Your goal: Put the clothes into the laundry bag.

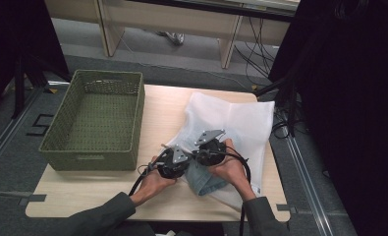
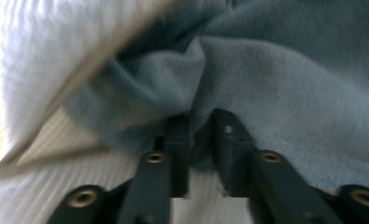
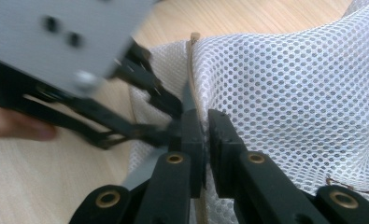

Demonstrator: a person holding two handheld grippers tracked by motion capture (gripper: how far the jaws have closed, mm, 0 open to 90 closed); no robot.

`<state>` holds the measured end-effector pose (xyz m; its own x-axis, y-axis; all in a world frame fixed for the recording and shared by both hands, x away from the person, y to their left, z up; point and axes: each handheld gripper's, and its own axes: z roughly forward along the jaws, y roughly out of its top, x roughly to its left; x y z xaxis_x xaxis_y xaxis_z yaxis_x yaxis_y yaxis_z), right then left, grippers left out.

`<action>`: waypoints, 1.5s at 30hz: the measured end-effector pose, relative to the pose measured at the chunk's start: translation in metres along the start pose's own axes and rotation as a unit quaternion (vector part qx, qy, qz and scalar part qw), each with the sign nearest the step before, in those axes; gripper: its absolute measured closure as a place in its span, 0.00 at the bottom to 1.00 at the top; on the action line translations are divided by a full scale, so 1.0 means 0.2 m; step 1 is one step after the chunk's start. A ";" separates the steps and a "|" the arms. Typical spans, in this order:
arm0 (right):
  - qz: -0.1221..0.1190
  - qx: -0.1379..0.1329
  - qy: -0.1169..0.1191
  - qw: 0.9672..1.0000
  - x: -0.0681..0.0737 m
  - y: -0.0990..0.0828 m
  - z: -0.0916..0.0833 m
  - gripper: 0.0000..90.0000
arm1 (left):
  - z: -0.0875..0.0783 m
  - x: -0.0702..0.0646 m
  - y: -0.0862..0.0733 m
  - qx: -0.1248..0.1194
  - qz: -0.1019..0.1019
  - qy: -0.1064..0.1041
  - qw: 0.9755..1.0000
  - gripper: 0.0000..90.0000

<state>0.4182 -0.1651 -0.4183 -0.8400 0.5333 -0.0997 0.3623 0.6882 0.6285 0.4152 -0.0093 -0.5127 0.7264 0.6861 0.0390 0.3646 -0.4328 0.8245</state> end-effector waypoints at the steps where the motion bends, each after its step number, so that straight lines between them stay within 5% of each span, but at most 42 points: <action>1: 0.007 -0.001 -0.007 1.000 0.00 0.00 0.00 0.96 | 0.01 0.00 0.01 -0.007 0.000 0.002 1.000 0.90; 2: 0.008 -0.001 -0.006 1.000 0.00 0.00 0.00 0.96 | 0.01 0.01 0.02 0.001 0.004 0.001 1.000 0.92; 5: 0.016 -0.007 -0.002 1.000 -0.01 0.00 -0.02 0.96 | 0.00 0.04 0.09 -0.052 -0.013 0.033 0.998 0.99; 8: 0.017 -0.009 0.005 1.000 -0.02 0.00 -0.03 0.96 | -0.02 0.10 0.12 -0.048 -0.025 0.027 0.998 0.99; 9: 0.015 -0.014 0.009 1.000 -0.02 0.00 -0.03 0.96 | -0.02 0.10 0.11 -0.037 -0.009 0.028 0.999 0.98; 10: 0.019 -0.016 0.006 1.000 -0.01 0.00 -0.02 0.96 | -0.03 0.09 0.10 -0.025 0.006 0.024 0.999 0.97; 18: 0.036 0.001 0.006 0.999 -0.02 -0.04 0.03 0.92 | -0.10 0.11 0.02 0.005 -0.014 -0.028 1.000 0.78; 21: 0.029 -0.002 -0.015 0.999 -0.01 -0.04 0.03 0.85 | -0.16 0.10 0.01 0.003 -0.020 -0.039 0.999 0.68; 25: 0.008 -0.022 -0.039 0.999 0.00 -0.05 -0.02 0.67 | -0.24 0.06 -0.02 0.014 -0.018 -0.058 0.998 0.55; 31: 0.013 -0.034 -0.069 0.997 0.02 -0.15 -0.19 0.58 | -0.26 -0.04 -0.04 0.026 -0.014 -0.094 0.995 0.43; 37: 0.012 0.015 -0.091 0.996 0.04 -0.34 -0.25 0.56 | -0.18 -0.20 -0.02 0.046 0.009 -0.121 0.992 0.29; 40: 0.013 0.042 -0.102 0.994 0.02 -0.39 -0.21 0.60 | -0.10 -0.26 0.01 0.070 0.035 -0.112 0.991 0.24; 42: 0.001 0.062 -0.097 0.993 0.00 -0.40 -0.19 0.75 | -0.05 -0.28 0.02 0.080 0.067 -0.091 0.990 0.28; 44: -0.006 0.073 -0.097 0.993 -0.03 -0.41 -0.17 0.91 | 0.00 -0.29 0.04 0.068 0.105 -0.079 0.989 0.54; 45: 0.005 0.073 -0.093 0.993 -0.03 -0.41 -0.18 0.93 | 0.02 -0.29 0.06 0.064 0.101 -0.073 0.990 0.65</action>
<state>0.3799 -0.2427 -0.4422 -0.7516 0.6129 -0.2437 0.4360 0.7390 0.5136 0.3801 -0.0564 -0.5078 0.8655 0.4896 0.1061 0.2671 -0.6302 0.7291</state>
